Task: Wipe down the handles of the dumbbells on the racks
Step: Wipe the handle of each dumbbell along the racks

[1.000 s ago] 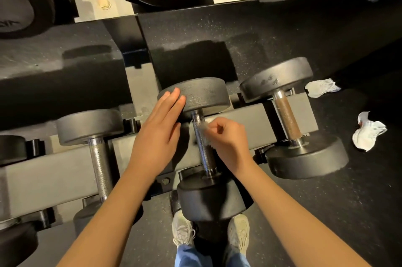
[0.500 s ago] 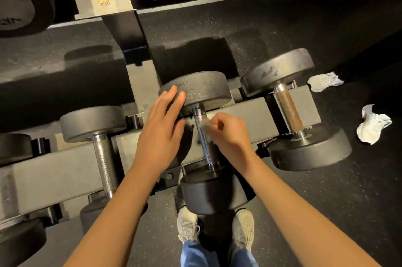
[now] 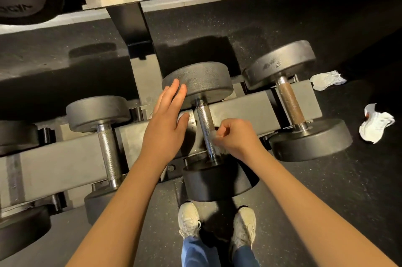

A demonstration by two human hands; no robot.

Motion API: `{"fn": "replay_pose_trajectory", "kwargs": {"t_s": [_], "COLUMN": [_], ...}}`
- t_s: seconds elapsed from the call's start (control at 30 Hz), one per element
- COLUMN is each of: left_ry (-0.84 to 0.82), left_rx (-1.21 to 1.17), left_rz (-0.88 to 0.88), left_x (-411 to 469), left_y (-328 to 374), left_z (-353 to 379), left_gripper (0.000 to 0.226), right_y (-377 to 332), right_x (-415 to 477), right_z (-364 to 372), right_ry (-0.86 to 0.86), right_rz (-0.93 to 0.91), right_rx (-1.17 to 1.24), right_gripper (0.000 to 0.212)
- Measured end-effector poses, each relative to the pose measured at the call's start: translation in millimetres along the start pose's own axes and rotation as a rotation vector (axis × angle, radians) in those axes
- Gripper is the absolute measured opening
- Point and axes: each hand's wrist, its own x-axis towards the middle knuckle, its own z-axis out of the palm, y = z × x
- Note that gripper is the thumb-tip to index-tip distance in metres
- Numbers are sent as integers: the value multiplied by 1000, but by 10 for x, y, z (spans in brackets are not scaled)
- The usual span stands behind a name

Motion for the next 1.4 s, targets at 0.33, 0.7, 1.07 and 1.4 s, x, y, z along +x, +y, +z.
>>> {"fn": "replay_pose_trajectory", "kwargs": {"t_s": [0.33, 0.7, 1.07, 1.4], "left_ry": [-10, 9, 3, -103], "left_rx": [-14, -20, -34, -175], "left_rz": [-20, -9, -61, -88], "left_x": [-26, -52, -84, -288], "left_y": [-9, -12, 24, 95], "left_z": [22, 53, 80, 243], "left_gripper": [65, 64, 65, 31], "right_y": [-71, -195, 25, -162], "right_x": [61, 241, -127, -126], "right_z": [51, 114, 40, 2], "right_ry": [101, 263, -26, 29], "right_rz": [-26, -40, -15, -148], "right_rx": [83, 212, -19, 265], "right_gripper": [26, 11, 38, 38]}}
